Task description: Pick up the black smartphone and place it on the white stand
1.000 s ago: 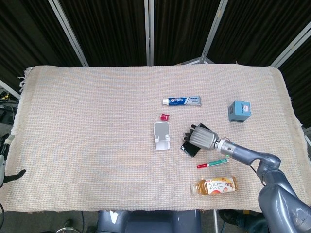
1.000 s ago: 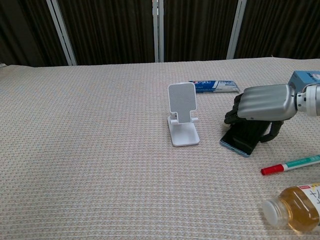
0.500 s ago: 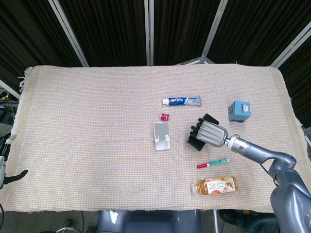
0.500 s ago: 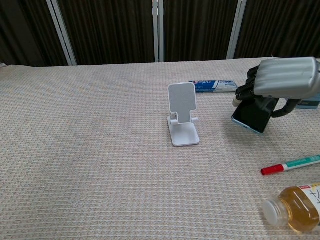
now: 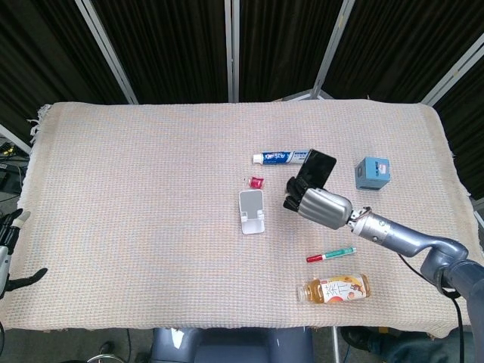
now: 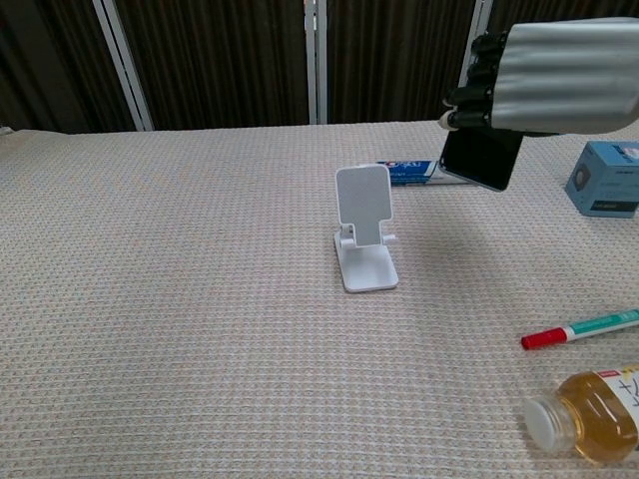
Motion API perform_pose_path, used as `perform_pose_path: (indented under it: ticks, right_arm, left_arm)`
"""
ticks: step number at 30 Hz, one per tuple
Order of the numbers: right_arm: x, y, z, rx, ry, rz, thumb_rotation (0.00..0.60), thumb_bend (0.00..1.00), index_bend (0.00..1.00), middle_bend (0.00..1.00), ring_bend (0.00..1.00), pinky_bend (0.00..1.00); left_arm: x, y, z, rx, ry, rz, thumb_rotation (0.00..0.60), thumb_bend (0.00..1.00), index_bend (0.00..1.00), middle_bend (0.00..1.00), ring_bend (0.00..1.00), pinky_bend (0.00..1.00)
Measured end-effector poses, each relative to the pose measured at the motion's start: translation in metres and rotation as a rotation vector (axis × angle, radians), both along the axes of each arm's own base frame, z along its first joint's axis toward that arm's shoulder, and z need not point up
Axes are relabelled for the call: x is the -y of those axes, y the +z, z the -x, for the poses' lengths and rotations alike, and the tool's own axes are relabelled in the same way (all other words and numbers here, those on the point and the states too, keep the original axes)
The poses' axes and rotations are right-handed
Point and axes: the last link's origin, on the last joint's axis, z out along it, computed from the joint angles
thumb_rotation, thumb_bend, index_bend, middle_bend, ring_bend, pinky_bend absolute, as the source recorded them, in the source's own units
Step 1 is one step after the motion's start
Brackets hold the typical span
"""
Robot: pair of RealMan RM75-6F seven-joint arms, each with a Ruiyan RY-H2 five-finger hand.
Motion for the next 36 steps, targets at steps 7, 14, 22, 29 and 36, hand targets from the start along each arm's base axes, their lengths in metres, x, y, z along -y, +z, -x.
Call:
perform_pose_path:
  ticks: [7,14,22,29,36]
  right_arm:
    - [-0.006,-0.026,-0.055,-0.093,0.168,0.083,0.600,0.36,0.56,0.53,0.48,0.40]
    - [-0.001,-0.054,-0.077,-0.138,0.283,0.117,0.600,0.36,0.55,0.52,0.47,0.37]
    - [0.004,-0.080,-0.081,-0.168,0.375,0.117,0.600,0.36,0.54,0.52,0.45,0.31]
    - [0.004,-0.095,-0.079,-0.174,0.395,0.101,0.600,0.36,0.54,0.52,0.45,0.28]
    - [0.006,-0.102,-0.072,-0.199,0.393,0.090,0.600,0.37,0.54,0.52,0.44,0.28]
  left_arm:
    - [-0.003,-0.003,0.003,0.015,0.030,0.025,0.600,0.00,0.00,0.00,0.00,0.00]
    - [-0.004,0.001,0.016,0.016,0.080,0.017,0.600,0.00,0.00,0.00,0.00,0.00]
    - [0.000,0.006,0.026,0.017,0.118,-0.004,0.600,0.00,0.00,0.00,0.00,0.00]
    - [0.003,0.008,0.031,0.010,0.137,-0.013,0.600,0.00,0.00,0.00,0.00,0.00]
    - [0.004,0.006,0.031,0.006,0.138,-0.013,0.600,0.00,0.00,0.00,0.00,0.00]
